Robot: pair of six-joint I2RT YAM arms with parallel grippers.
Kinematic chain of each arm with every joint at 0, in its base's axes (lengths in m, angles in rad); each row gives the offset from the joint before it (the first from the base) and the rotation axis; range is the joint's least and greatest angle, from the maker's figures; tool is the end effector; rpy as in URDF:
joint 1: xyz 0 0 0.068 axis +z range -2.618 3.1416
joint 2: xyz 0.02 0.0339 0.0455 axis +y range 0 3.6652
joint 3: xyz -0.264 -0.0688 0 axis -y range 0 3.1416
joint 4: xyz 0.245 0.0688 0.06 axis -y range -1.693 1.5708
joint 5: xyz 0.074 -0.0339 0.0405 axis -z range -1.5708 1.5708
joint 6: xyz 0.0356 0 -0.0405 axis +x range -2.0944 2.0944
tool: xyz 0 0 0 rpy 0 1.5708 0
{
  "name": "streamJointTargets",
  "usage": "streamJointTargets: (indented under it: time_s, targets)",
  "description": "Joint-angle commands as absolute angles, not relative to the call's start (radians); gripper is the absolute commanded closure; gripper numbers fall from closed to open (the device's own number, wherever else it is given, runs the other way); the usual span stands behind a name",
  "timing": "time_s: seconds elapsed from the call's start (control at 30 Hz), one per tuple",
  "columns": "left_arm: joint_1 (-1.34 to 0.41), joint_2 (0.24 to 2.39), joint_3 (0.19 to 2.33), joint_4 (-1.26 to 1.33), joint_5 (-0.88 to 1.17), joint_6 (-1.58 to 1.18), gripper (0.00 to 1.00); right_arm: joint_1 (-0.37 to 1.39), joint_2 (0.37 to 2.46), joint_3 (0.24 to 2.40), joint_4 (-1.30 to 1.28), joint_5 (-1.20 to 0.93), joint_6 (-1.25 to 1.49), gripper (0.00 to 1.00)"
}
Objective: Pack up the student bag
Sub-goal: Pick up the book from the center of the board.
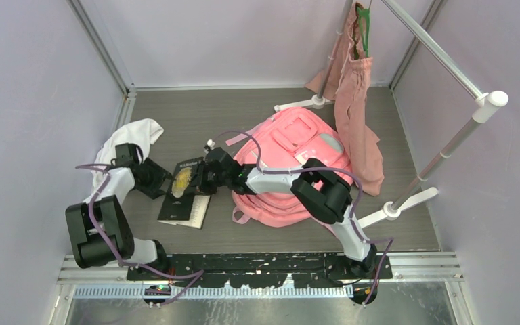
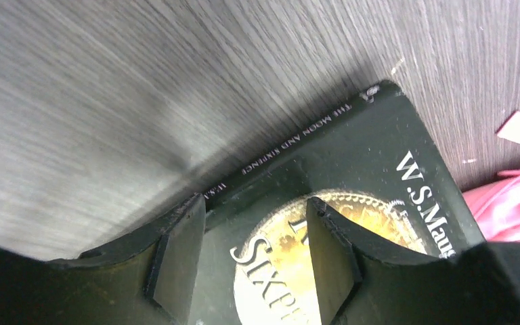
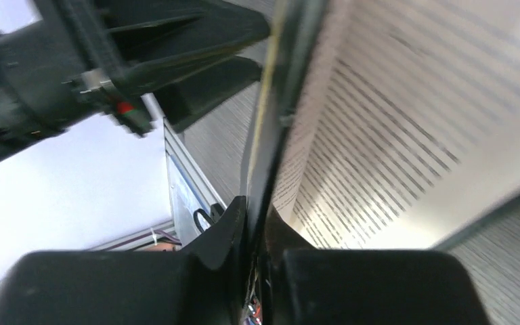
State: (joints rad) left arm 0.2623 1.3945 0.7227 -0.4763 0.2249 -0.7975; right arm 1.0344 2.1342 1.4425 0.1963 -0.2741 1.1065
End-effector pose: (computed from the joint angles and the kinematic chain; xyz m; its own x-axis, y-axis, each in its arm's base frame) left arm 0.2410 0.0565 0.1687 -0.4976 -0.8559 -0.1410 -0.7452 0.5050 -0.4356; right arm 0.2387 0.4203 0.1752 -0.9575 0.0739 -0.2789 -0.2078 0.4940 0.8443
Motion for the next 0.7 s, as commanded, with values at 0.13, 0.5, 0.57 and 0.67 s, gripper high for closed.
streamJointTargets:
  time_s: [0.13, 0.5, 0.57, 0.67]
  targets:
    - [0.249, 1.123, 0.924, -0.749, 0.184, -0.683, 0.39, 1.031, 1.984, 1.409, 0.291, -0.249, 1.052, 0.99]
    - [0.250, 0.853, 1.042, -0.926, 0.298, -0.579, 0.24, 0.954, 1.940, 1.409, 0.501, -0.357, 1.136, 0.99]
    - [0.251, 0.801, 1.008, -0.897, 0.281, -0.589, 0.18, 0.937, 1.910, 1.387, 0.516, -0.353, 1.128, 0.99]
    - [0.251, 0.752, 0.990, -0.866, 0.284, -0.607, 0.14, 0.911, 1.843, 1.352, 0.507, -0.345, 1.118, 0.99]
